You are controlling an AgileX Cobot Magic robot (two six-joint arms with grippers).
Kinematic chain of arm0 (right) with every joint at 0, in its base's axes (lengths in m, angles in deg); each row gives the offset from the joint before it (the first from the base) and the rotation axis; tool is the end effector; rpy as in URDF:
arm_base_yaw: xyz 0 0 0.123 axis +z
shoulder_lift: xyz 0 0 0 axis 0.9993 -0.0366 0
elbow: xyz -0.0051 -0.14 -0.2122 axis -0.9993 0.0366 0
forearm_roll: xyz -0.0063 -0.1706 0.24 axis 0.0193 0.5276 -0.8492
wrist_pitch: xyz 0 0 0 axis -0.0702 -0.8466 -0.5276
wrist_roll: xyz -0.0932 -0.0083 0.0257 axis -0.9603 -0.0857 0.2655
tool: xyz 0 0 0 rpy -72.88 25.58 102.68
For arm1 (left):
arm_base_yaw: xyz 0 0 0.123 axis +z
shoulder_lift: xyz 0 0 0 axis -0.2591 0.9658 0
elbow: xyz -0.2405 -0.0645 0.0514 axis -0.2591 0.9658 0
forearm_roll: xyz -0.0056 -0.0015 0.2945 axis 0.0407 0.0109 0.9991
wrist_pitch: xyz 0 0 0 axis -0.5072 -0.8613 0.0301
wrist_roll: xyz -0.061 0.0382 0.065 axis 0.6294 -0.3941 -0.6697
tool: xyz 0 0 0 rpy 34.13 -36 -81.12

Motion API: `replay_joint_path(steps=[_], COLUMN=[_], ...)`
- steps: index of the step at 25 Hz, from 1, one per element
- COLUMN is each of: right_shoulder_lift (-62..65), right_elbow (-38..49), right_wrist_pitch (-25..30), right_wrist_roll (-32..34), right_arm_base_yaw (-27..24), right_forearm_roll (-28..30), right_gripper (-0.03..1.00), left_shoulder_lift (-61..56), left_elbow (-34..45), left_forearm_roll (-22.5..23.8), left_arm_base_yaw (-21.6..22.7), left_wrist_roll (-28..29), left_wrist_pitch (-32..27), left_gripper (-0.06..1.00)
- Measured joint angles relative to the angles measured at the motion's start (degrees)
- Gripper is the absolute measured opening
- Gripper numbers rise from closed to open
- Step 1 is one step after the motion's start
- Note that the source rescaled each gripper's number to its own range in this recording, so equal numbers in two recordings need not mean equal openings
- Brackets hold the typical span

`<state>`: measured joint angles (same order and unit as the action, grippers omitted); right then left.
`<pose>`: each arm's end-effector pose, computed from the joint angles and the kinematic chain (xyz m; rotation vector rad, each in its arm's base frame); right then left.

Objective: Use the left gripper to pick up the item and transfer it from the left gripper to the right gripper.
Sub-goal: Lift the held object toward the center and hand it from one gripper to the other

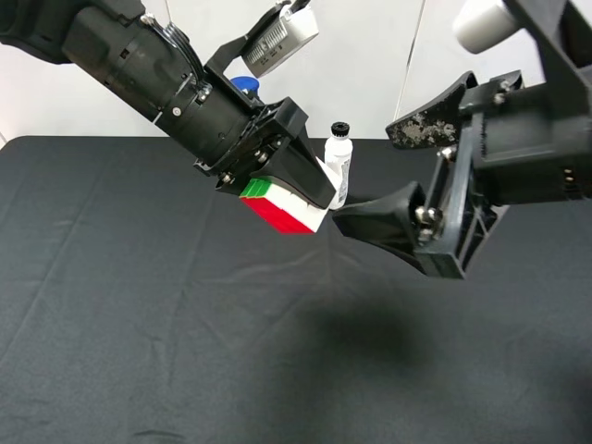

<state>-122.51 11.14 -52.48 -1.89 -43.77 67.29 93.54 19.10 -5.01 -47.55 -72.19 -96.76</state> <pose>0.1855 0.1967 0.2630 -1.0889 1.8489 0.4532 0.2919 -0.2513 0.1915 0.8000 2.5506 -1.0249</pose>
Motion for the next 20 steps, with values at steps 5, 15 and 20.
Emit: replay_joint_path(steps=[5, 15, 20], right_shoulder_lift=[-2.67, -4.44, -4.48], right_elbow=[0.00, 0.00, 0.00], right_wrist_pitch=[-2.37, -4.48, -6.68], right_wrist_roll=[-0.76, -5.07, -7.39], right_arm_base_yaw=[0.00, 0.00, 0.00], right_forearm_roll=[0.00, -0.85, -1.91], right_gripper=[1.00, 1.00, 1.00], left_shoulder_lift=[0.00, 0.00, 0.00], left_elbow=[0.00, 0.00, 0.00], left_forearm_roll=[-0.69, -3.51, -4.10], left_arm_base_yaw=[0.00, 0.00, 0.00], left_wrist_roll=[0.00, -0.05, -1.02], left_wrist_pitch=[0.49, 2.88, 3.07], left_gripper=[0.01, 0.01, 0.01])
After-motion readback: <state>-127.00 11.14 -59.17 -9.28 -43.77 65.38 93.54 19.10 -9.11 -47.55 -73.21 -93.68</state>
